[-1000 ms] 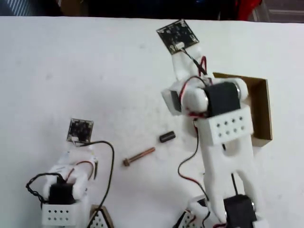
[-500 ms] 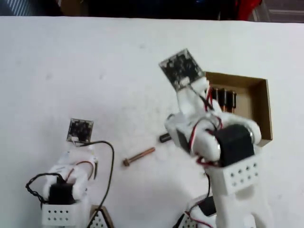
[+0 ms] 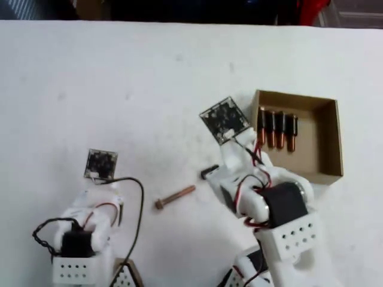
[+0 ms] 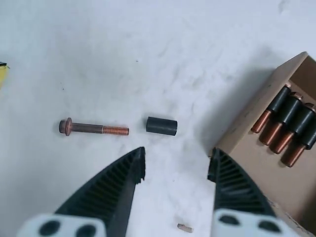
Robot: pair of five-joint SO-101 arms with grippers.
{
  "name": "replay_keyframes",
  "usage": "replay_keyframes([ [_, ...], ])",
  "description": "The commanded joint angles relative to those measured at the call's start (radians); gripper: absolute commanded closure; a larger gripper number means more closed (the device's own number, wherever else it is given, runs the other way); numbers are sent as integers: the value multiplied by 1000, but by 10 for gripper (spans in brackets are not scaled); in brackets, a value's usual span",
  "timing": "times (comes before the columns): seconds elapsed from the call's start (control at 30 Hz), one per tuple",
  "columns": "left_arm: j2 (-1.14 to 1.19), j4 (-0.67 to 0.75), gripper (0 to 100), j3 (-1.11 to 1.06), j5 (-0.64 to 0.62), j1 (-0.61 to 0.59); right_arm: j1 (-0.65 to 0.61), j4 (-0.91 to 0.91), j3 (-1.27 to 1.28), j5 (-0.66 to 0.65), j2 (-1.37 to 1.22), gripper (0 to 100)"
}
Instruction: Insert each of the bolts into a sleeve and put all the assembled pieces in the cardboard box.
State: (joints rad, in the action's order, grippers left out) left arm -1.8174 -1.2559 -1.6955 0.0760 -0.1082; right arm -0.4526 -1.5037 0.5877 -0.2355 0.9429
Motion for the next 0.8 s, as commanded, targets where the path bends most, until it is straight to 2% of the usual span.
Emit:
replay_keyframes([
  [0.0,-5,-6,977,2,14,-10,-2,56,54,-5,15,811],
  [0.33,-5,-6,977,2,14,-10,-1,186,176,2,13,811],
  [0.5,-5,-6,977,2,14,-10,-4,206,175,110,13,811],
  [0.77,-5,-6,977,2,14,-10,-1,243,176,124,12,811],
])
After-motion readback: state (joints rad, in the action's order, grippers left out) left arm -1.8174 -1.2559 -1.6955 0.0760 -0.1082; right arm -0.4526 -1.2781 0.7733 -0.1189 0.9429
